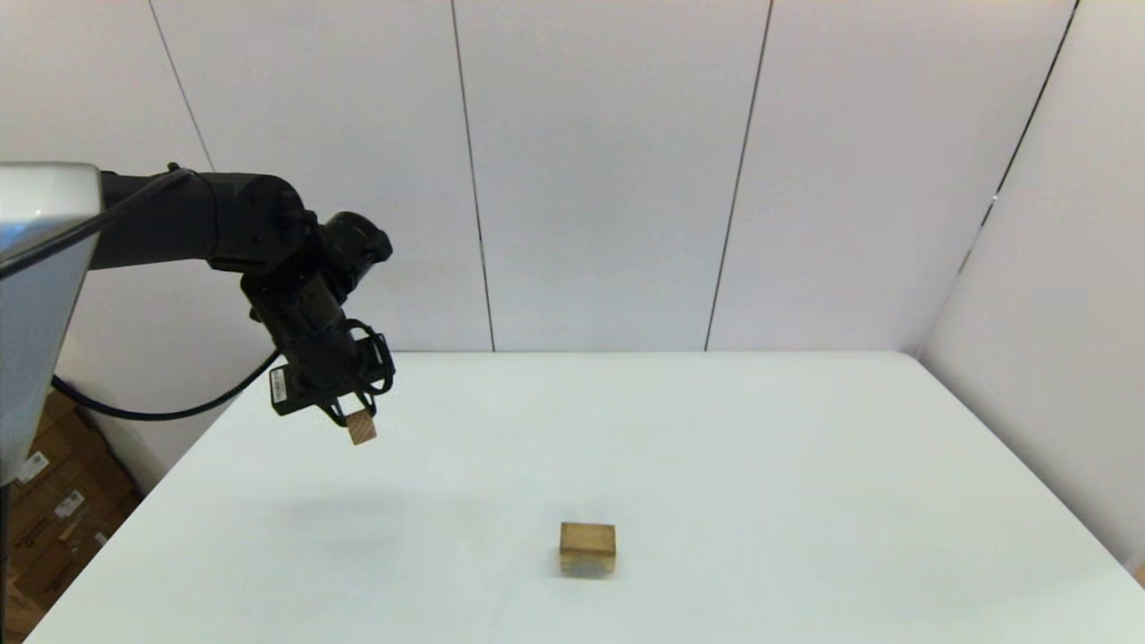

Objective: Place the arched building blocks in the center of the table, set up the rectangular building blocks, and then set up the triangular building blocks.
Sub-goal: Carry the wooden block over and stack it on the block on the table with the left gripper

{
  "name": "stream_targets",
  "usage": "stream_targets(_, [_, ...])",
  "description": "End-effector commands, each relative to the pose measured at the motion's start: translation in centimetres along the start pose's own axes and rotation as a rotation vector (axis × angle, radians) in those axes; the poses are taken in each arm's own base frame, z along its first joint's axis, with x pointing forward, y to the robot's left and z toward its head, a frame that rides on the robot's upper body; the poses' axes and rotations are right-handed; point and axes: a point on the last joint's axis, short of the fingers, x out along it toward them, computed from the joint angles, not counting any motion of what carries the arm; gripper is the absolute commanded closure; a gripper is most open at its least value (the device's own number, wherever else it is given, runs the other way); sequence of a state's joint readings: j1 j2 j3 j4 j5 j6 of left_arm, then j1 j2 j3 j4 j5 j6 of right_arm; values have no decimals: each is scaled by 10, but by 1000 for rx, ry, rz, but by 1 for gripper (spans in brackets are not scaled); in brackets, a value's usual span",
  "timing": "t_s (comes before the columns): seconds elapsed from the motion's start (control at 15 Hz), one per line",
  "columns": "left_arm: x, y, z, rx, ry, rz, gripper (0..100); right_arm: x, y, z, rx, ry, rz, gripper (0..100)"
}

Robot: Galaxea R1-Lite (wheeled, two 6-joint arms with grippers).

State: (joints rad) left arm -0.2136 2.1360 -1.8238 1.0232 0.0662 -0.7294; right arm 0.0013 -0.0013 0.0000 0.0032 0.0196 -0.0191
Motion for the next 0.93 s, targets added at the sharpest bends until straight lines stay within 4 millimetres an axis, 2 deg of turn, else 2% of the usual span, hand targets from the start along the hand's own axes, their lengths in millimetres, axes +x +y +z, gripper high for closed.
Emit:
stream_targets(0.07, [-3,-2,-7,357,33,16,100,0,0,0,-1,3,1,0])
stream_targets(0.2, [-3,-11,-16,558,40,5,100,0,0,0,-1,3,1,0])
stream_targets(0.4, [-8,-30,-41,854,87,5,100,0,0,0,-1,1,1,0])
stream_targets(0.93, [-9,-62,-93,1556,124,-45,100,0,0,0,-1,3,1,0])
